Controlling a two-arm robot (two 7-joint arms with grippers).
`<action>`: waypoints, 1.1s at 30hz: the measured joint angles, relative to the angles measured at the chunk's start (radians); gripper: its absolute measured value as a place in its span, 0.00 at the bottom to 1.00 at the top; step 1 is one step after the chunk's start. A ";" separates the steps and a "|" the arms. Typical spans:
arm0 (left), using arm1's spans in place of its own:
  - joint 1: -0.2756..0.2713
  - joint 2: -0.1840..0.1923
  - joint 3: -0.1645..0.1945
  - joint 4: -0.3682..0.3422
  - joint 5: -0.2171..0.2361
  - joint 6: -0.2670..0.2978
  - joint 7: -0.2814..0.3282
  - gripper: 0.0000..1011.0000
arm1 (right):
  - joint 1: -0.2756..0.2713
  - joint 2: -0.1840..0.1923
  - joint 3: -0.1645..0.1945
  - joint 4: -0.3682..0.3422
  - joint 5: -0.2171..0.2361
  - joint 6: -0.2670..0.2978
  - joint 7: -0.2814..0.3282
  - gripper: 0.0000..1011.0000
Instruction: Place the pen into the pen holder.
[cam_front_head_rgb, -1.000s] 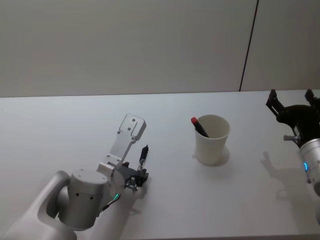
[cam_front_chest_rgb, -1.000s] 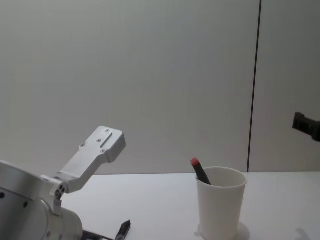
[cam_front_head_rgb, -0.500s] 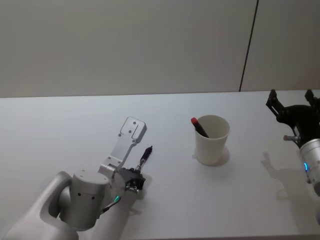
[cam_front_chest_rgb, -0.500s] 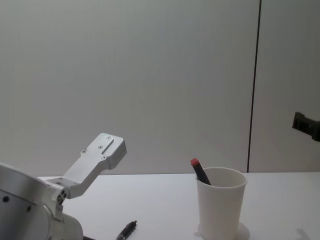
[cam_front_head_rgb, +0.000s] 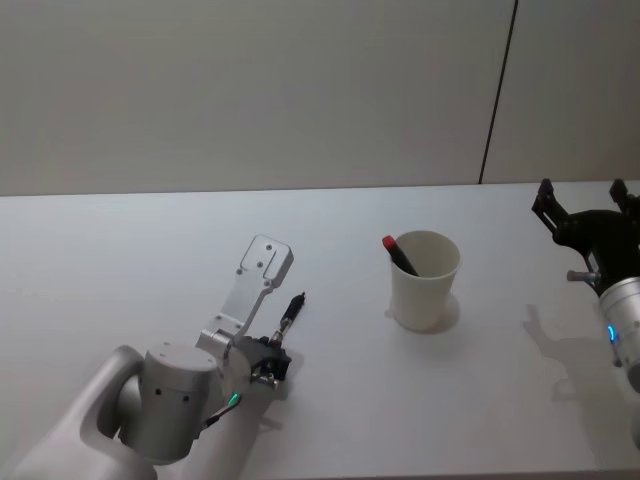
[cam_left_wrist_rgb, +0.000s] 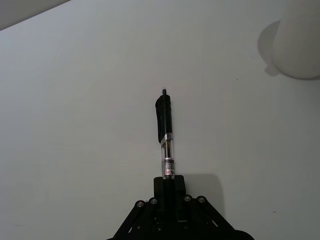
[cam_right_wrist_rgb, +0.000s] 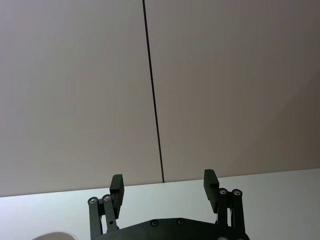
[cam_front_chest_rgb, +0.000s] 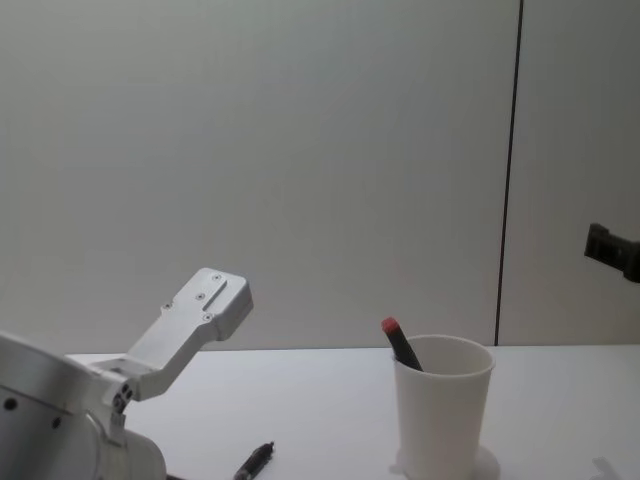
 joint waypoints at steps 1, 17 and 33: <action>0.002 0.001 0.000 -0.003 0.000 -0.002 0.001 0.12 | 0.000 0.000 0.000 0.000 0.000 0.000 0.000 0.99; 0.051 0.030 -0.015 -0.107 0.020 -0.098 0.049 0.12 | 0.000 0.000 0.000 0.000 0.000 0.000 0.000 0.99; 0.114 0.073 -0.030 -0.223 0.066 -0.294 0.086 0.12 | 0.000 0.000 0.000 0.000 0.000 0.000 0.000 0.99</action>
